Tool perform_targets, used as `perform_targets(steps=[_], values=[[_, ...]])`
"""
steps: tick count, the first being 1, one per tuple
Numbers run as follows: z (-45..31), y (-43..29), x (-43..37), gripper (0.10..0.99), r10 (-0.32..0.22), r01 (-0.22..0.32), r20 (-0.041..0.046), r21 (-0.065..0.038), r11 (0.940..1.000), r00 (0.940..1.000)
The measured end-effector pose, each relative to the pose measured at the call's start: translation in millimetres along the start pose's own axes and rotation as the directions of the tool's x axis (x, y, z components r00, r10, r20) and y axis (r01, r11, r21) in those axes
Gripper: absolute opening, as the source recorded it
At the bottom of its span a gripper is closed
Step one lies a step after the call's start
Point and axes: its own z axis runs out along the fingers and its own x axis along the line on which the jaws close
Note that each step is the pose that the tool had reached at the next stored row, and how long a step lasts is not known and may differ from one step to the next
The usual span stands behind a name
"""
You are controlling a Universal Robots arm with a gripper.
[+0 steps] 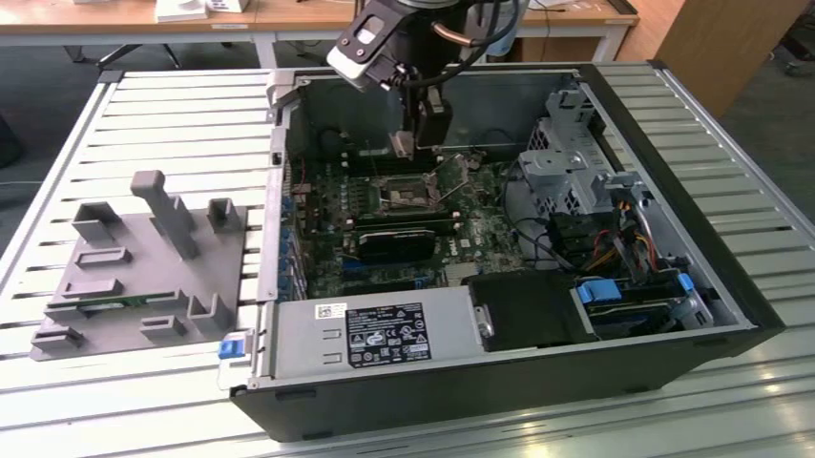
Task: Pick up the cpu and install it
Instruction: 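Place the cpu into insertion slot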
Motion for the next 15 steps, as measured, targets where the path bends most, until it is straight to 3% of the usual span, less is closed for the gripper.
perform_targets(steps=[6, 13, 15], values=[[8.2, 0.4, 7.3, 0.541, 0.015, -0.015, 0.0002, 0.001, 0.9999, 0.9999], [18.7, 0.3, 9.7, 0.541, 0.02, -0.02, -0.0004, 0.002, 0.9998, 0.9998], [20.5, -0.2, 9.7, 0.541, 0.022, -0.022, 0.0, -0.005, 0.9997, 0.9998]])
